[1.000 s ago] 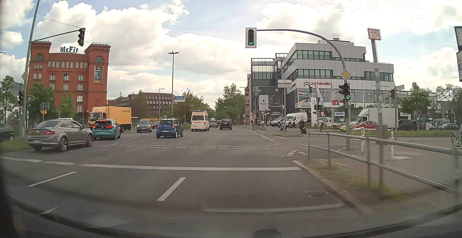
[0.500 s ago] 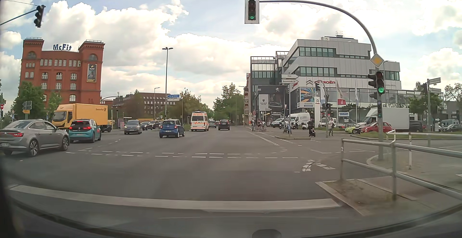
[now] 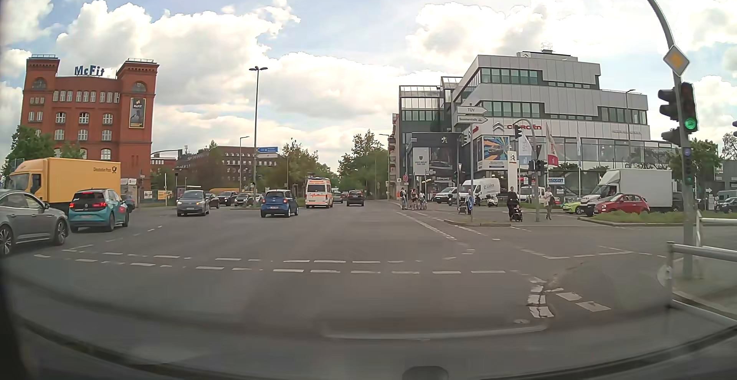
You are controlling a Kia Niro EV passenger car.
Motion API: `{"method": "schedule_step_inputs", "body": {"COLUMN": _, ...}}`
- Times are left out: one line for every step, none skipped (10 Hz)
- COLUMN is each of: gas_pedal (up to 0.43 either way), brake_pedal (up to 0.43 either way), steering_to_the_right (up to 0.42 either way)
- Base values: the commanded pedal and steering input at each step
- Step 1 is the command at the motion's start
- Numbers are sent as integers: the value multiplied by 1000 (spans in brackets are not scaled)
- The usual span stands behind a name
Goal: Follow the waypoints while adhering to traffic rules and regulations
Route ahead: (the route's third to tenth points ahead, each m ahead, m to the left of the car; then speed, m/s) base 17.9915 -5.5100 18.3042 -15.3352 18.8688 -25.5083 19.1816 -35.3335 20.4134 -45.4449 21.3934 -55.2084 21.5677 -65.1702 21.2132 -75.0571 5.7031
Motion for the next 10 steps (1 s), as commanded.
{"method": "schedule_step_inputs", "body": {"gas_pedal": 0, "brake_pedal": 165, "steering_to_the_right": 0}}
{"method": "schedule_step_inputs", "body": {"gas_pedal": 0, "brake_pedal": 165, "steering_to_the_right": 0}}
{"method": "schedule_step_inputs", "body": {"gas_pedal": 0, "brake_pedal": 159, "steering_to_the_right": 3}}
{"method": "schedule_step_inputs", "body": {"gas_pedal": 0, "brake_pedal": 165, "steering_to_the_right": 5}}
{"method": "schedule_step_inputs", "body": {"gas_pedal": 0, "brake_pedal": 165, "steering_to_the_right": 5}}
{"method": "schedule_step_inputs", "body": {"gas_pedal": 0, "brake_pedal": 165, "steering_to_the_right": 5}}
{"method": "schedule_step_inputs", "body": {"gas_pedal": 0, "brake_pedal": 177, "steering_to_the_right": 6}}
{"method": "schedule_step_inputs", "body": {"gas_pedal": 0, "brake_pedal": 189, "steering_to_the_right": 6}}
{"method": "schedule_step_inputs", "body": {"gas_pedal": 0, "brake_pedal": 195, "steering_to_the_right": 5}}
{"method": "schedule_step_inputs", "body": {"gas_pedal": 0, "brake_pedal": 189, "steering_to_the_right": 6}}
